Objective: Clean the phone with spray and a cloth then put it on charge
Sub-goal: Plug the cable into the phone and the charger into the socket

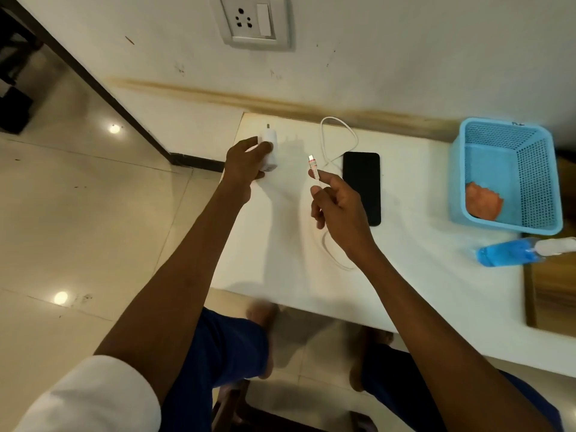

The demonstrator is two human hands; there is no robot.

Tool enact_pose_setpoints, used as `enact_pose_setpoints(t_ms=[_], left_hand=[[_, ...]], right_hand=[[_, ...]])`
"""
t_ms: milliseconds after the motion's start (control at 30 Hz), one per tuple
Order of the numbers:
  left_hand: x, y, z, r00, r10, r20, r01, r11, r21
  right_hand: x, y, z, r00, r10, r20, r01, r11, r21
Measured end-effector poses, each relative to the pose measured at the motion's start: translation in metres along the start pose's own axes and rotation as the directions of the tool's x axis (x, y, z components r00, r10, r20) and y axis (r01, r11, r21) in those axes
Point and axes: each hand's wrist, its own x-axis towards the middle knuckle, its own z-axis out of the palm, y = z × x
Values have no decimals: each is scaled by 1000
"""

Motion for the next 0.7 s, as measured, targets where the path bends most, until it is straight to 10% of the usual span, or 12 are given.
enact_pose_setpoints(t_ms=[200, 700], left_hand=[[-7, 3, -22, 952, -163, 259, 289, 759, -584], [-12, 7, -51, 944, -92, 318, 287, 707, -647]], right_hand=[[13, -6, 21, 981, -97, -167, 58, 972, -226], [34, -20, 80, 849, -470, -242, 268, 777, -569]])
